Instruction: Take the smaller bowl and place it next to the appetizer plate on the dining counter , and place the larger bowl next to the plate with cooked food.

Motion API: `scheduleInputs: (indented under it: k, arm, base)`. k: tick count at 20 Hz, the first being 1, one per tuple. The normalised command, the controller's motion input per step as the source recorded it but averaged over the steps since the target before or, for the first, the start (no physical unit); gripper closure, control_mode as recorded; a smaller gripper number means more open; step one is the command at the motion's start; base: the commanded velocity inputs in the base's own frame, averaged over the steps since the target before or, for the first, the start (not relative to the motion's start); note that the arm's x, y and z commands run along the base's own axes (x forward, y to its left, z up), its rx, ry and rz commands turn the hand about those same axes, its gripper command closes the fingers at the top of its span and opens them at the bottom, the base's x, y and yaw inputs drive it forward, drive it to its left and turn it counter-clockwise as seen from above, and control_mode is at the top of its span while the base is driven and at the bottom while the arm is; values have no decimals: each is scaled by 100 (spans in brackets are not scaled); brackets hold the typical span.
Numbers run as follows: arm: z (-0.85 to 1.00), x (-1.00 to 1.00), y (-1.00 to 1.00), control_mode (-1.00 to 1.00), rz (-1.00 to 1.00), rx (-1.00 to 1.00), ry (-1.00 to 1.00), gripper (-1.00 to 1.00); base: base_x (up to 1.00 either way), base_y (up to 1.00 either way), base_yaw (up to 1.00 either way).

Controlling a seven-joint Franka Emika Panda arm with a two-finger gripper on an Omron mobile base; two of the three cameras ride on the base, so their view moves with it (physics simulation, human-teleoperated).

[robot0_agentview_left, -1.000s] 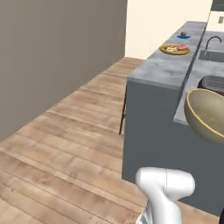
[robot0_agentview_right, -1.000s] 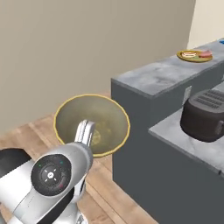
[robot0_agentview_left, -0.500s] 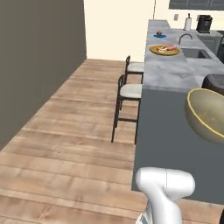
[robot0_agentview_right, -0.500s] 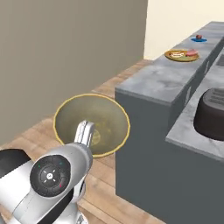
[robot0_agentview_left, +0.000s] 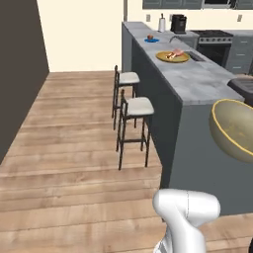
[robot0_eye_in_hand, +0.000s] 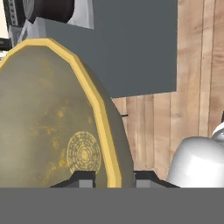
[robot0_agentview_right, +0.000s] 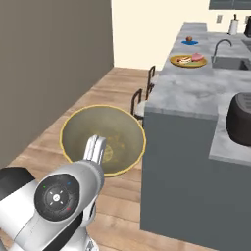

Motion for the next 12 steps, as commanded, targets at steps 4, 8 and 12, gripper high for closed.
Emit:
scheduleInputs:
  k: [4, 8, 12]
  arm:
    - [0, 0, 0, 100, 0, 0, 0, 100]
    - [0, 0, 0, 100, 0, 0, 0, 100]
    - [0, 0, 0, 100, 0, 0, 0, 100]
  base:
    - [78, 100, -54]
    - [91, 100, -56]
    - [100, 100, -61]
